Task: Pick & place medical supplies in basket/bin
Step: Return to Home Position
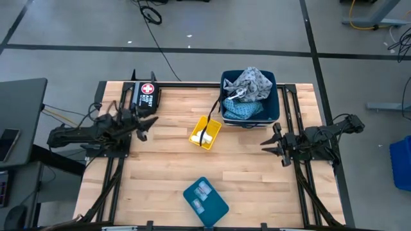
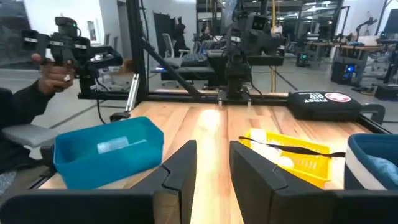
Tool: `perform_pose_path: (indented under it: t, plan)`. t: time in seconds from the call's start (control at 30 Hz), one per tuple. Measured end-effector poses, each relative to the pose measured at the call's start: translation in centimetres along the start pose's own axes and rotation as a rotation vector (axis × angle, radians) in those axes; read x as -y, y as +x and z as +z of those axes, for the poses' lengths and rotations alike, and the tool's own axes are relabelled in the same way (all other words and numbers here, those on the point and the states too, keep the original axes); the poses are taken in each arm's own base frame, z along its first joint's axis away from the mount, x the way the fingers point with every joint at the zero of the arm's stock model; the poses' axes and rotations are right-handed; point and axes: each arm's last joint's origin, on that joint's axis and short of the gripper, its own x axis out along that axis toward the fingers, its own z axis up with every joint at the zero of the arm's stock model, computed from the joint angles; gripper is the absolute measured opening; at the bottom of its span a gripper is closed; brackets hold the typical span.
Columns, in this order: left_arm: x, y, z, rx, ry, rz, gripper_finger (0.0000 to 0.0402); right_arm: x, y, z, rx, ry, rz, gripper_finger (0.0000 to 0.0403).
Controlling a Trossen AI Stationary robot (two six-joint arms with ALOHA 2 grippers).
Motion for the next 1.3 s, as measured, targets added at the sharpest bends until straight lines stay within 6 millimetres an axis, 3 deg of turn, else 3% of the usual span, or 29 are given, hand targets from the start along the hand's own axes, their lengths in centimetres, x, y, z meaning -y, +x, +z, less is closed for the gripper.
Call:
perform_pose_path:
  t: [0.27, 0.5, 1.3]
  plan:
    - [0.4, 0.0, -0.2, 0.009, 0.048, -0.126, 0.0163, 0.0, 0.0, 0.0, 0.0, 0.0, -0.007, 0.0103]
    - [0.3, -0.2, -1.9, -0.156, 0.114, -0.096, 0.016, 0.0, 0.0, 0.0, -0.002, -0.001, -0.006, 0.0103]
    - [0.8, -0.2, -2.4, -0.203, 0.161, -0.255, 0.016, 0.0, 0.0, -0.3, -0.032, 0.001, 0.011, 0.0103]
